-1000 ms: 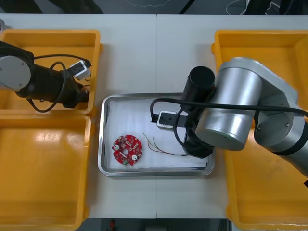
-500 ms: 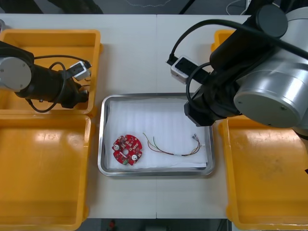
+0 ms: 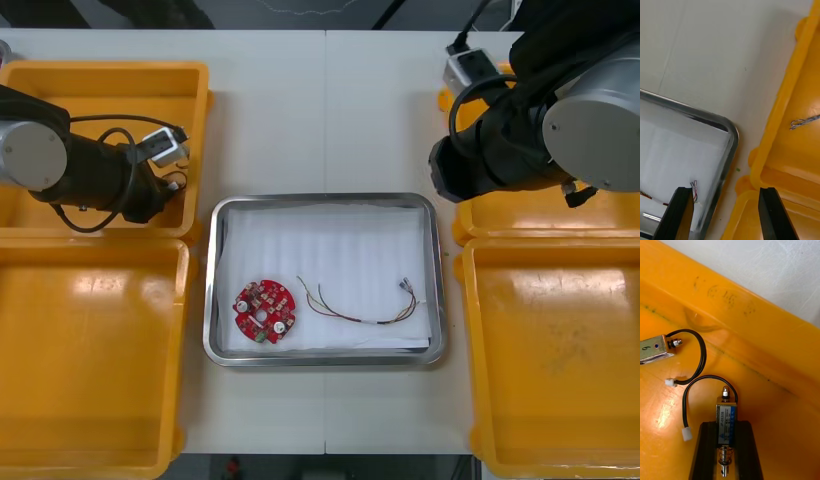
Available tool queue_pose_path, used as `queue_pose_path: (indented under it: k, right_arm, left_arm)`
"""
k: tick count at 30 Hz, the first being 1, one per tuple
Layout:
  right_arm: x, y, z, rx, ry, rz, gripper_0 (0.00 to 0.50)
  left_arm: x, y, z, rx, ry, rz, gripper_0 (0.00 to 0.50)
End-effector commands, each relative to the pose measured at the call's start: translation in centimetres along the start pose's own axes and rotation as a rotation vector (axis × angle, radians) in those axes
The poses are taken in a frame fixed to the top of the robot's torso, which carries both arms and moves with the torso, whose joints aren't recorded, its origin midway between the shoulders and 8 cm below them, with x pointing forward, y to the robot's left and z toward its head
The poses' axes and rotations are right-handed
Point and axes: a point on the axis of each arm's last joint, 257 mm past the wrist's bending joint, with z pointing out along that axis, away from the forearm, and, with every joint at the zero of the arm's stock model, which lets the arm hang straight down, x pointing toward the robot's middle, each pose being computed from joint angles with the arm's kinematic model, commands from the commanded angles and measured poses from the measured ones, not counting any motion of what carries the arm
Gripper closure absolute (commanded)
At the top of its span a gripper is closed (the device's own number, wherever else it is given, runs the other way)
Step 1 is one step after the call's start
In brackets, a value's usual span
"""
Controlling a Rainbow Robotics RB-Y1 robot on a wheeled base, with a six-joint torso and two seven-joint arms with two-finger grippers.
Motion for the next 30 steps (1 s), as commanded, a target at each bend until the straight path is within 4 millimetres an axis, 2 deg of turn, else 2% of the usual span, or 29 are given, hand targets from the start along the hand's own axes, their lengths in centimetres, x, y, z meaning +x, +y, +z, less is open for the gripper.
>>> queue_pose_path:
  k: [1, 7, 12, 16, 20, 27, 30]
  right_arm:
    - [-1.0, -3.7, -0.5, 0.052, -0.022, 0.213, 0.0]
    - [-1.9, -7.1, -0.6, 0.087, -0.029, 0.399, 0.0]
    - [-3.1, -10.0, -0.5, 0.113, -0.025, 0.556, 0.0]
    - [-4.0, -11.3, -0.4, 0.124, -0.016, 0.66, 0.0]
    - [-4.3, -12.8, 0.1, 0.141, 0.011, 0.763, 0.0]
    - [-4.6, -16.1, 1.1, 0.214, 0.061, 0.9, 0.0]
    - [-4.6, -17.4, 1.5, 0.255, 0.087, 0.945, 0.0]
  left_arm:
    - [0.4, -0.3, 0.4, -0.003, 0.009, 0.083, 0.5]
    - [0.3, 0.3, -0.3, -0.003, 0.008, 0.012, 0.5]
    - [-0.6, 1.3, -3.1, -0.007, 0.048, -0.094, 0.5]
    - [-1.5, 1.4, -5.5, -0.025, 0.094, -0.192, 0.5]
    - [-2.7, 0.8, -7.6, -0.056, 0.138, -0.286, 0.5]
    - [-3.9, -0.8, -9.2, -0.069, 0.167, -0.41, 0.5]
    - [-5.1, -2.2, -9.9, -0.068, 0.174, -0.467, 0.5]
